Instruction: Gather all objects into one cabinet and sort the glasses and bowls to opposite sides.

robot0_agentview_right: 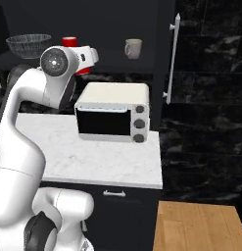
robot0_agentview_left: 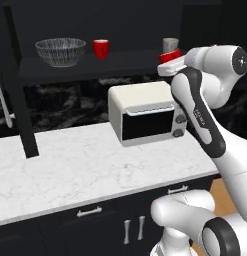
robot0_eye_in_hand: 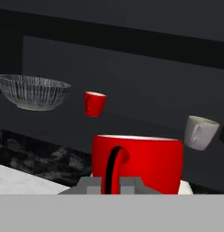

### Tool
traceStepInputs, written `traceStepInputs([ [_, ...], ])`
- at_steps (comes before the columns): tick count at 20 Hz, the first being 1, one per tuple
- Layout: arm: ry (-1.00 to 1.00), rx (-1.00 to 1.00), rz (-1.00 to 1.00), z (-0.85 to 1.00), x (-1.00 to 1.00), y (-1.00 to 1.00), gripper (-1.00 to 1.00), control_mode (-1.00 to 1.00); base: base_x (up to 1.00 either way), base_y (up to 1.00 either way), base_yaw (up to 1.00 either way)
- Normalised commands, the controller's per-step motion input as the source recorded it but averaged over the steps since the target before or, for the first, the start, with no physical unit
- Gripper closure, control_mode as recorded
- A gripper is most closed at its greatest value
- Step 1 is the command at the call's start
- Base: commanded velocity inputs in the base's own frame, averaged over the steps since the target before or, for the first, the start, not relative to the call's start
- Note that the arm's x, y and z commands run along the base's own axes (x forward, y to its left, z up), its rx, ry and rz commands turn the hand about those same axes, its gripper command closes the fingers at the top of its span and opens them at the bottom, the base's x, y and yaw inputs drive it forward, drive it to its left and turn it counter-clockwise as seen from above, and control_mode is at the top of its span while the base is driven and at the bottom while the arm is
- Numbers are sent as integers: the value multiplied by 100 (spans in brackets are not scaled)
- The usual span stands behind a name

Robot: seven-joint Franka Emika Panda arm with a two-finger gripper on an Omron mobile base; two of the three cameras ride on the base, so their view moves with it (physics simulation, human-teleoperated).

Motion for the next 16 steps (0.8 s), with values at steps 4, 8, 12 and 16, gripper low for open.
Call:
traceStepInputs([
  [4,0,0,0,0,0,0,100,100,41,-41,-1],
  [8,0,0,0,0,0,0,100,100,37,-2,0],
  [12,0,0,0,0,0,0,100,100,55,0,0],
  [16,0,0,0,0,0,0,100,100,61,4,0],
])
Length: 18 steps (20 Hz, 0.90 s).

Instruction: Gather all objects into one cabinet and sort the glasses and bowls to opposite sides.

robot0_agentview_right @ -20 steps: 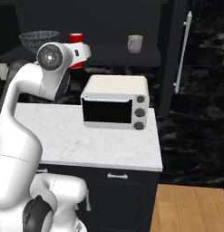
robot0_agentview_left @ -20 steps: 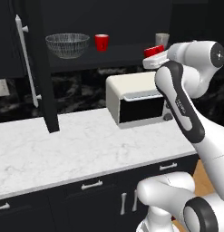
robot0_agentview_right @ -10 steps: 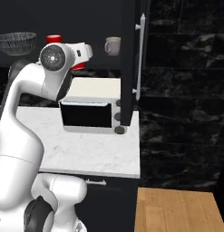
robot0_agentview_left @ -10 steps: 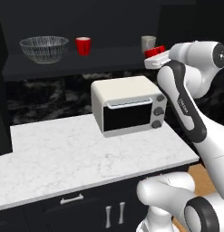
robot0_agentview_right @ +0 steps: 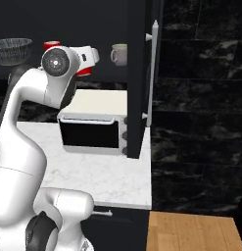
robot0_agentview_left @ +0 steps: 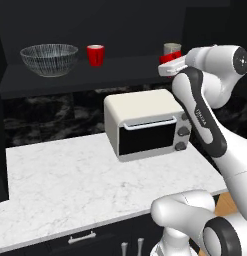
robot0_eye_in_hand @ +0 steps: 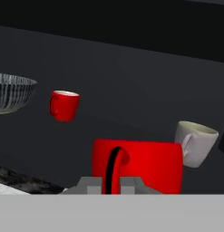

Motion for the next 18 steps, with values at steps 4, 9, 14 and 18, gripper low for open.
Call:
traceStepInputs([
  [4,0,0,0,0,0,0,100,100,64,10,-1],
  [9,0,0,0,0,0,0,100,100,59,8,-2],
  [14,0,0,0,0,0,0,100,100,0,0,0],
  [18,0,0,0,0,0,0,100,100,0,0,0],
])
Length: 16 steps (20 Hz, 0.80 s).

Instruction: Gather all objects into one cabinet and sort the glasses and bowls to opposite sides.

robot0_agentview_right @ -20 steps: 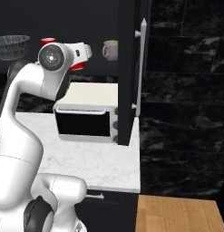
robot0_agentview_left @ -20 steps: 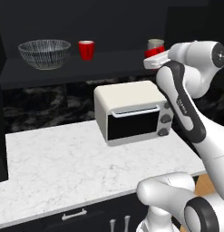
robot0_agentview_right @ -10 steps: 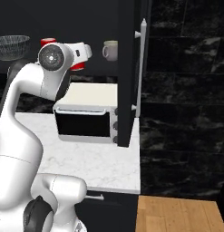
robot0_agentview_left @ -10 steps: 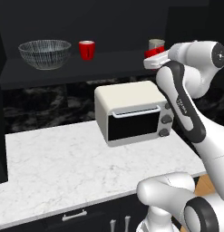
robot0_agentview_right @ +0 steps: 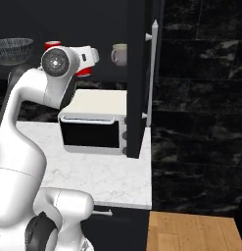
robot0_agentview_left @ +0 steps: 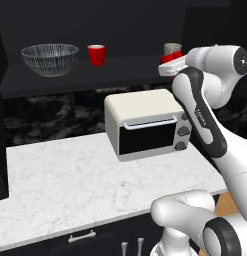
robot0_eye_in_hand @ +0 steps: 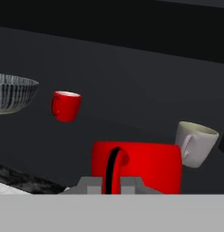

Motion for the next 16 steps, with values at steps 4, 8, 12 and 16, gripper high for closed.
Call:
traceStepInputs([
  [4,-3,0,0,1,0,0,100,-100,0,0,0],
  [8,-19,3,0,14,0,0,100,-100,0,0,0],
  [12,-25,6,0,20,0,0,100,-100,0,0,0],
  [16,-14,2,0,3,0,0,100,-100,0,0,0],
])
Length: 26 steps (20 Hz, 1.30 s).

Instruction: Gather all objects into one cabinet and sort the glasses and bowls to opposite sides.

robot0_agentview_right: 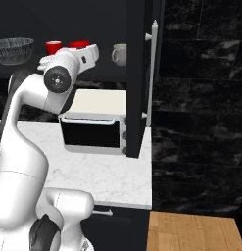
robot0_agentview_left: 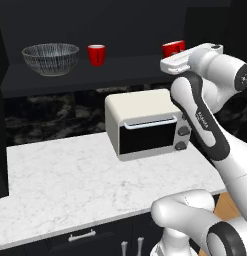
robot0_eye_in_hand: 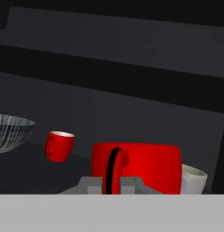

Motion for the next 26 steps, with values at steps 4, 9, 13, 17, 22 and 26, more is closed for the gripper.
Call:
traceStepInputs([
  [4,0,0,0,0,4,0,100,-100,0,0,0],
  [9,0,0,0,-3,0,4,100,-100,0,0,0],
  [13,0,0,0,-7,6,11,100,-100,0,0,0],
  [17,0,0,0,-18,18,17,100,-100,0,0,0],
  [22,0,0,0,-22,22,18,100,-100,0,0,0],
  [26,0,0,0,-22,24,13,100,-100,0,0,0],
])
